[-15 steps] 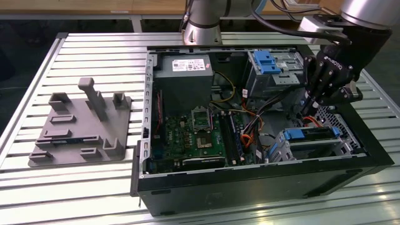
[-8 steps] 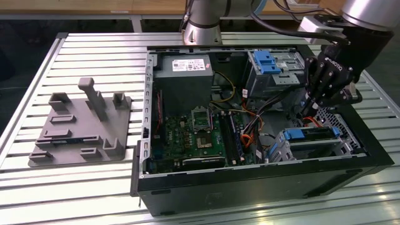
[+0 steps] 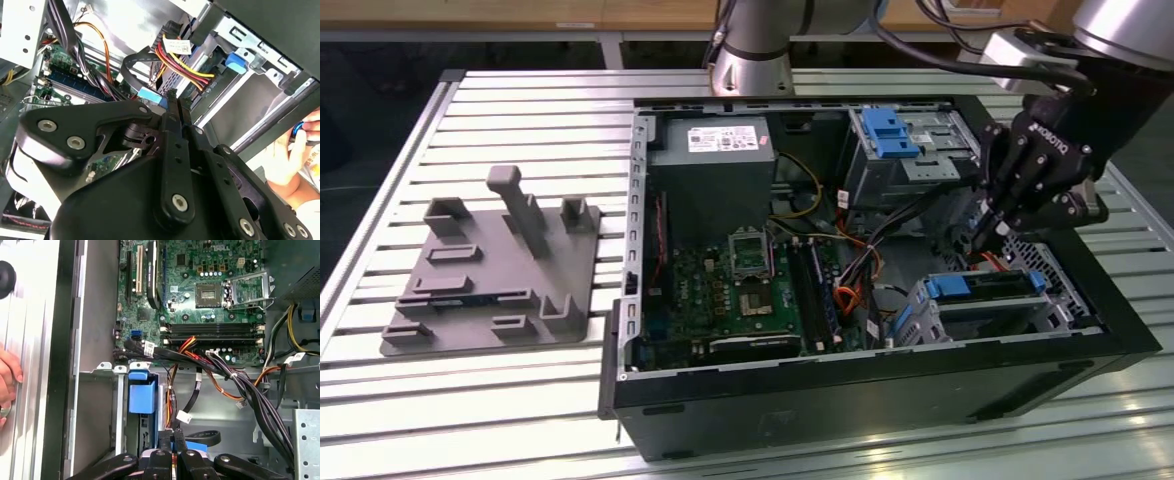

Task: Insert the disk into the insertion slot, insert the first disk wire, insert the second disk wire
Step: 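Insert the second disk wire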

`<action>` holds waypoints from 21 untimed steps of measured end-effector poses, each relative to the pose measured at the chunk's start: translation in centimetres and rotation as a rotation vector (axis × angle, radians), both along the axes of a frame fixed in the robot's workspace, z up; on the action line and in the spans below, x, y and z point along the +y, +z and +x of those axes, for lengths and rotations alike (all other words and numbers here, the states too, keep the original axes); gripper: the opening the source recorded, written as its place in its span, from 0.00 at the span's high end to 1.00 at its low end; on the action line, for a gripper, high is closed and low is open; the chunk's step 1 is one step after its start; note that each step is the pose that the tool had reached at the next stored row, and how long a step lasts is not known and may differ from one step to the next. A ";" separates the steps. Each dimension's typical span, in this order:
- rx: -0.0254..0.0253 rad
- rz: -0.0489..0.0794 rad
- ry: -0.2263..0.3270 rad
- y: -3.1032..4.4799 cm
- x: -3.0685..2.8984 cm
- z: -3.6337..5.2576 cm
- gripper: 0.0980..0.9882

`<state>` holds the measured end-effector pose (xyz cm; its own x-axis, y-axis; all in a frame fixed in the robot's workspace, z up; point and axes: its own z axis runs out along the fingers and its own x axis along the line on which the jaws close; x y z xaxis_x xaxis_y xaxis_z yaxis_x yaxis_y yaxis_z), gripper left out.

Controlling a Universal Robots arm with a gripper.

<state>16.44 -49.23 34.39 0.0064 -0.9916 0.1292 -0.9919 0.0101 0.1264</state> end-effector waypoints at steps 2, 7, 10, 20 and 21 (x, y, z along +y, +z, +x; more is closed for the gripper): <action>0.0096 0.000 -0.003 0.00 -0.12 0.02 0.95; 0.0172 0.000 -0.010 -0.02 -0.73 0.25 0.95; 0.0173 0.000 -0.011 -0.04 -1.34 0.38 0.95; 0.0162 0.042 -0.023 -0.07 -1.99 0.39 0.95; 0.0151 0.044 -0.025 -0.07 -2.01 0.39 0.95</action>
<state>16.83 -51.24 34.32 -0.0173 -0.9962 0.0857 -0.9894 0.0295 0.1423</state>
